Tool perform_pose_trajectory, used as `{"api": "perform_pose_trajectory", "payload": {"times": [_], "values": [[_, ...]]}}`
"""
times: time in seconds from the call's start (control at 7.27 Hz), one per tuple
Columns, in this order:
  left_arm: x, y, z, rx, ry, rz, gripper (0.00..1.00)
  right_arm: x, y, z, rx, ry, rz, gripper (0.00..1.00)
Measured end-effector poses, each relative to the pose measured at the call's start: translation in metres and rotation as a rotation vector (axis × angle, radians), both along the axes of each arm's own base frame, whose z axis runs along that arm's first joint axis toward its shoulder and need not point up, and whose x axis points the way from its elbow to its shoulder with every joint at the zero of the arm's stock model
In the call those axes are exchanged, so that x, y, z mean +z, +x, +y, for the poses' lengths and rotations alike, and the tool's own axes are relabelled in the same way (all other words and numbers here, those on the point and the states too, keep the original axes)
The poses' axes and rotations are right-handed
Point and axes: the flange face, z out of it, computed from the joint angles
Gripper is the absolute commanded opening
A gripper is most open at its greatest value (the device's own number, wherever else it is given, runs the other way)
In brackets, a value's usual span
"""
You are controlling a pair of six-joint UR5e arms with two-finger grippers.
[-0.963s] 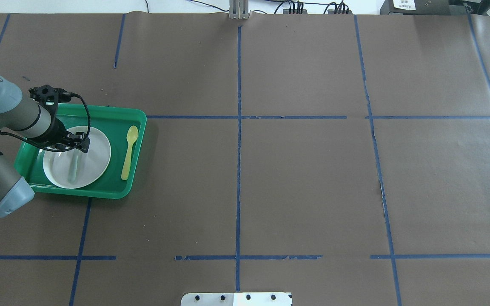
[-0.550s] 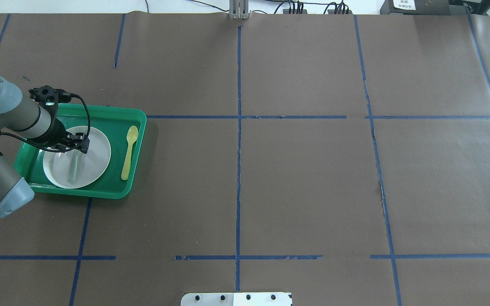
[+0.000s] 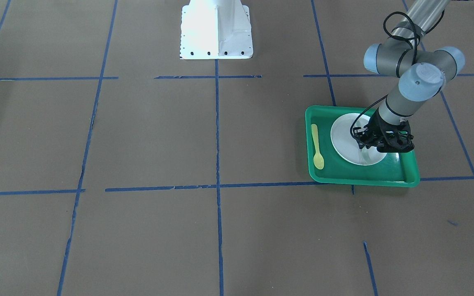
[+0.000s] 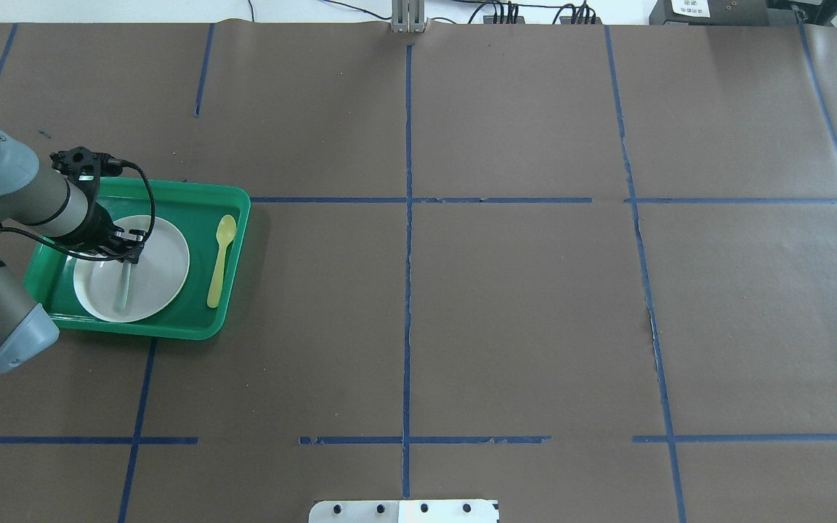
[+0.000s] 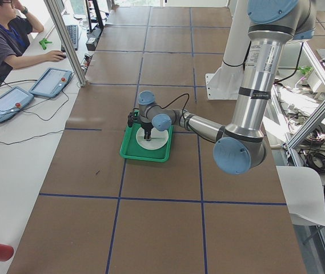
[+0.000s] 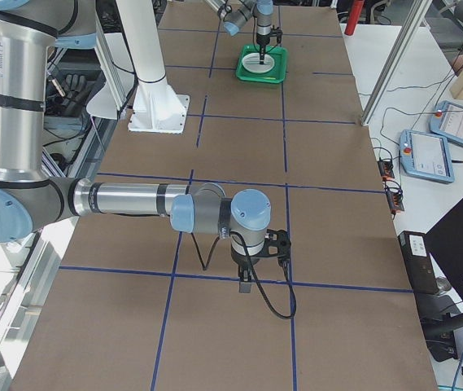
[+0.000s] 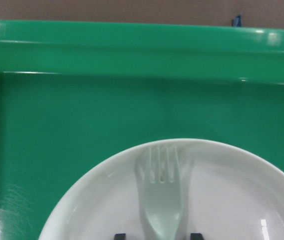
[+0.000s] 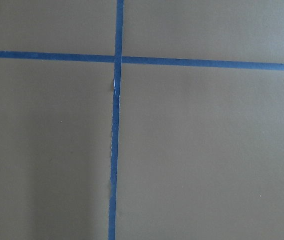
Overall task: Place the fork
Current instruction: 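Lower the left gripper and close it on the white fork's handle, then lift the fork and carry it off the plate toward the tray edge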
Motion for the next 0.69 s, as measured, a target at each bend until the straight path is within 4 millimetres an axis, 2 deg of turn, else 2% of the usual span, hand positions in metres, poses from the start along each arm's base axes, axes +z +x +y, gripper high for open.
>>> {"api": "perform_pose_trajectory", "payload": {"times": [0.14,0.28,0.69], "values": [[-0.001,0.000,0.000,0.000,0.001,0.001,0.00,0.000,0.000,0.000,0.000,0.000,0.000,1.00],[-0.002,-0.001,0.001,-0.001,0.003,0.004,0.00,0.000,0.000,0.000,0.000,0.000,0.000,1.00],[-0.033,-0.021,0.015,0.000,0.036,0.043,0.00,0.000,0.000,0.000,0.000,0.000,0.000,1.00]]}}
